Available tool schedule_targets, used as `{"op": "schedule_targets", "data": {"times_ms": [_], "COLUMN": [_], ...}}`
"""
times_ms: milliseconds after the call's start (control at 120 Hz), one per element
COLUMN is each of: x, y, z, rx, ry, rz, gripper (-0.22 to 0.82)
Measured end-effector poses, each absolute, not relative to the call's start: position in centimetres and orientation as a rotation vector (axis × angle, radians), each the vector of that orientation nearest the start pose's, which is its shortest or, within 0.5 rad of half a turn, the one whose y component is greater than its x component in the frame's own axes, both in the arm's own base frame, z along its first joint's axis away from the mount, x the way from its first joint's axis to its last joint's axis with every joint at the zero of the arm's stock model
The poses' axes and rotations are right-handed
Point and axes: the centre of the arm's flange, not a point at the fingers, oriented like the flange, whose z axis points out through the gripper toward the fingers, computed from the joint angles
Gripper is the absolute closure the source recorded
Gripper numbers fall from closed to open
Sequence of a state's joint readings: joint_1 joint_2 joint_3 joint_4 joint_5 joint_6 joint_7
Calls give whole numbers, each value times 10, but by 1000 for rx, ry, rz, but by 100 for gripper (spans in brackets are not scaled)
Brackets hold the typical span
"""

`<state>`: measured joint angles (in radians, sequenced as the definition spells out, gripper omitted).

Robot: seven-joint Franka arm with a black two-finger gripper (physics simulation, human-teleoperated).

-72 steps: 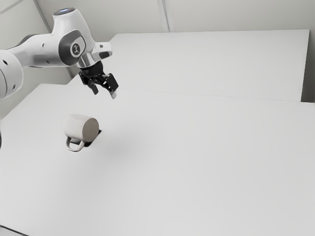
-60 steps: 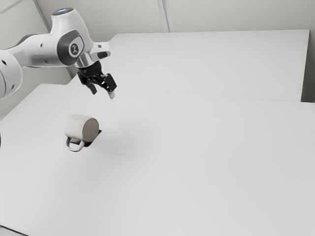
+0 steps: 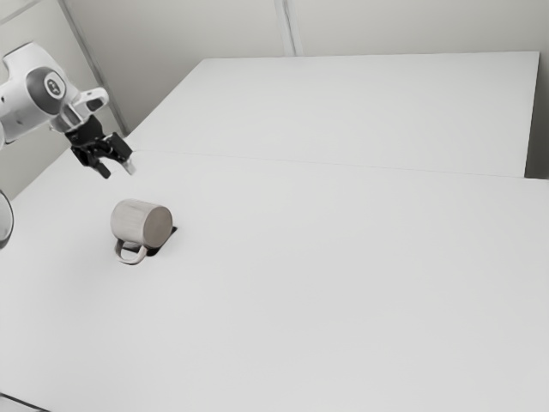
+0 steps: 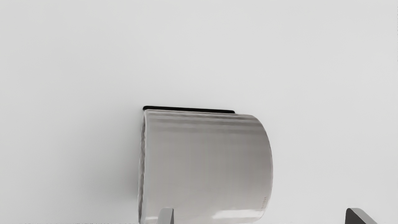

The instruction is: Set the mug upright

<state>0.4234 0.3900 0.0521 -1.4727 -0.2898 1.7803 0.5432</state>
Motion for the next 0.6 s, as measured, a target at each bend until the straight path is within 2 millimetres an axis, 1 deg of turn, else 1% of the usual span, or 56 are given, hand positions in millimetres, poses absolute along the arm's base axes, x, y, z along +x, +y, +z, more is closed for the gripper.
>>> {"op": "schedule_targets", "data": {"times_ms": [58,142,217,283,383,450,600], "x": [603,600,593,590,590,586,579], "y": [298,315,328,333,334,339,347], "z": [442,423,401,385,361,352,338], "rx": [-3464,-3549,-3629,-3682,-3736,-3759,-3791], "ry": [3,37,65,106,188,223,295], "rz": [-81,-44,0,28,72,81,78], "gripper": [0,0,0,0,0,0,0]}}
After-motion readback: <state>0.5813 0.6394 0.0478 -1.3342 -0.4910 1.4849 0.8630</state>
